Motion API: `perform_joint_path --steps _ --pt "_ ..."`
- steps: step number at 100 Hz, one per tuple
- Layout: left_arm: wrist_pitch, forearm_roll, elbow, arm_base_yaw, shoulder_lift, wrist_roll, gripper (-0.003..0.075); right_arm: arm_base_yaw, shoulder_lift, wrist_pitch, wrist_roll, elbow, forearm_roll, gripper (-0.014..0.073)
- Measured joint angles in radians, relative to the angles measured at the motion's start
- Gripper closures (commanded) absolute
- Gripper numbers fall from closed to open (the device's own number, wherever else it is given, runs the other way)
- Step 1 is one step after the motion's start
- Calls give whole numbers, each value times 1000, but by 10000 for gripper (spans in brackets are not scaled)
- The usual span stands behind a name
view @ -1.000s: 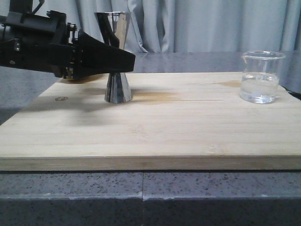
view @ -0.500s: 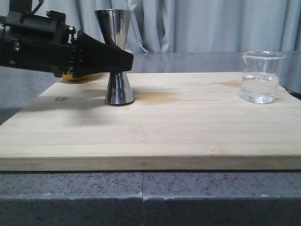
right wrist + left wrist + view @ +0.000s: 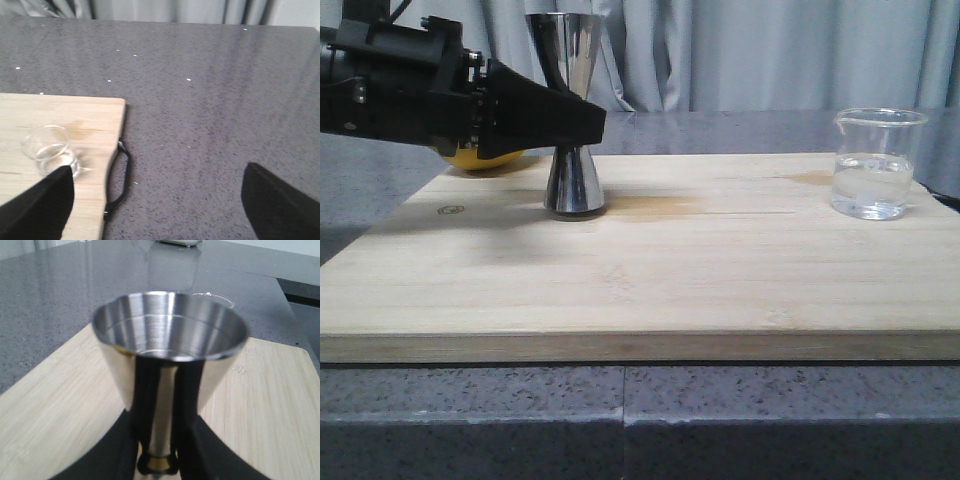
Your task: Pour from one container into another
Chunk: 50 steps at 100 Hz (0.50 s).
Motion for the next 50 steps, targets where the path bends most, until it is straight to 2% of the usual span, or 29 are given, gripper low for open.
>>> perform_joint_path --steps 25,50 --pt "0 0 -66 -7 0 2 638 0 99 6 -200 -36 196 -33" --pt "0 0 -109 -66 0 20 638 0 182 11 -397 -54 400 -33"
